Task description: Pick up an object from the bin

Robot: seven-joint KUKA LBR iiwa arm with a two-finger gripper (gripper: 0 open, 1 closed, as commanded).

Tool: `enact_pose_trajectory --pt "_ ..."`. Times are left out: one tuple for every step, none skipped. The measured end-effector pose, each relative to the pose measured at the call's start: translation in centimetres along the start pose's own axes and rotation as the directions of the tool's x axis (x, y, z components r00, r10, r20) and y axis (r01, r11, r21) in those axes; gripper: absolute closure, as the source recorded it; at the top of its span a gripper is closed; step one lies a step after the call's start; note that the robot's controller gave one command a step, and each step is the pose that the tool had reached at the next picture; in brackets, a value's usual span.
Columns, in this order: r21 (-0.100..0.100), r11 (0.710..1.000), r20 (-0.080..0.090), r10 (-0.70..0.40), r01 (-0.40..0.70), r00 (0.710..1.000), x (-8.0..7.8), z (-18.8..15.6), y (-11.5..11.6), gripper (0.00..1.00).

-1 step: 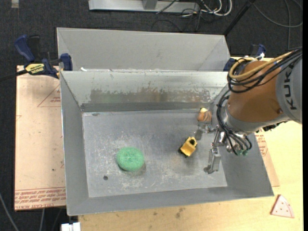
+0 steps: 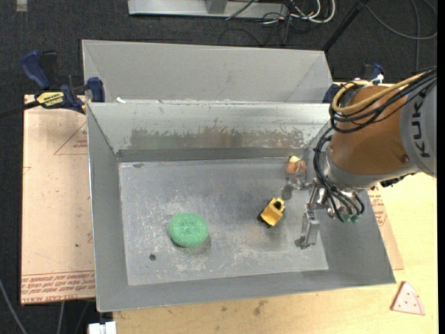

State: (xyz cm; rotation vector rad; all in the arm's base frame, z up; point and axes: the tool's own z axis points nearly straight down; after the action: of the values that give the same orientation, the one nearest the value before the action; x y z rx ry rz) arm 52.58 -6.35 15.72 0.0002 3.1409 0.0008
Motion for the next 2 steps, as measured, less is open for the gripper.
enact_pose_trajectory --pt "0.0 0.998 0.006 0.067 -0.067 0.998 -2.4 4.6 0.0 0.0" --pt "-0.001 0.982 0.006 0.191 -0.191 0.982 -3.6 7.1 0.1 1.0"
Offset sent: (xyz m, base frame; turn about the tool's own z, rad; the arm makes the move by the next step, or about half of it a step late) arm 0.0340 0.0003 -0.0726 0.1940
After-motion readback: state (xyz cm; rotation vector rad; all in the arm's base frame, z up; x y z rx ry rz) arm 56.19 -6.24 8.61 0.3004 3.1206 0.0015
